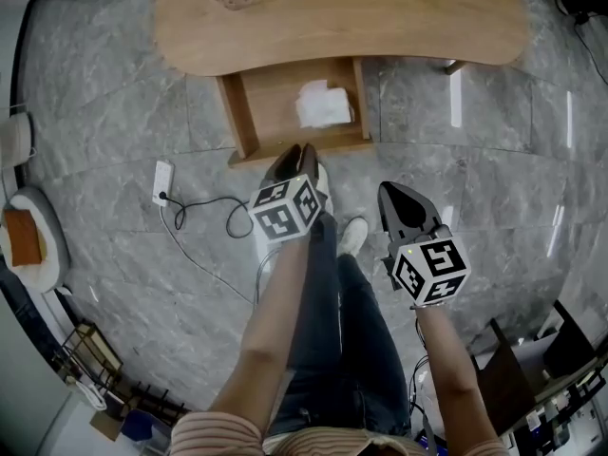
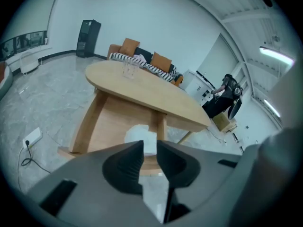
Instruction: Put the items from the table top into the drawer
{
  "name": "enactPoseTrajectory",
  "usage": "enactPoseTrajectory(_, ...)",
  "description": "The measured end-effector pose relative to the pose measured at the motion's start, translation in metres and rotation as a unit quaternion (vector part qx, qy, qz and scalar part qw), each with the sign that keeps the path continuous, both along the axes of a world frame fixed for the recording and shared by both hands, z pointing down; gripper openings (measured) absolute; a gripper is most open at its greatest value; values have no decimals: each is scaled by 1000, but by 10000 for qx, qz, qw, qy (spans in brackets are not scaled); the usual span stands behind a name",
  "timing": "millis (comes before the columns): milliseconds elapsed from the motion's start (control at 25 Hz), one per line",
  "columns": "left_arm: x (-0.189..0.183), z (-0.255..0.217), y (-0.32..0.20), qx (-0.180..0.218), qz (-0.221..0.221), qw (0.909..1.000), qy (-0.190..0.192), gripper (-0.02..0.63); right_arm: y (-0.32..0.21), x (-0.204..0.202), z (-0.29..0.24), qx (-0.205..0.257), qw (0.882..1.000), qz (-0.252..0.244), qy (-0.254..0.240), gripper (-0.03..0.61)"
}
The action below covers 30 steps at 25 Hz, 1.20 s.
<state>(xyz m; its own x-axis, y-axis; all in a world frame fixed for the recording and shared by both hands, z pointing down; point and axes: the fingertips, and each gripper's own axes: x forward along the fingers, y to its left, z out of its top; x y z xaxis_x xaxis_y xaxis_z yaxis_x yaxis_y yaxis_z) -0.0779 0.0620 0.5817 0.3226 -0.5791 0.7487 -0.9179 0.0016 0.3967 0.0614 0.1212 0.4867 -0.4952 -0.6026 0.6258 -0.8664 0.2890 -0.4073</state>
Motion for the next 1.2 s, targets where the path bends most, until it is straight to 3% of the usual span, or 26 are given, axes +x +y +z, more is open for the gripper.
enactPoseTrajectory(120,-4,-40,3,321,40,9994,107,57,-1,-4,-31,218,9997,7,-127,8)
enactPoseTrajectory(360,1,-115,9,800,147,9958,423,40,-1,-7,-97,759,9966,-19,-314,8)
enactPoseTrajectory(840,6,-209,34,1416,343,9877,562,15,7,-2,-177,1407,9893,-15,-378,8)
enactPoseTrajectory(1200,16,-281,56,2195,713,9719,472,14,28,3,-230,1892,9805,-191,-495,8)
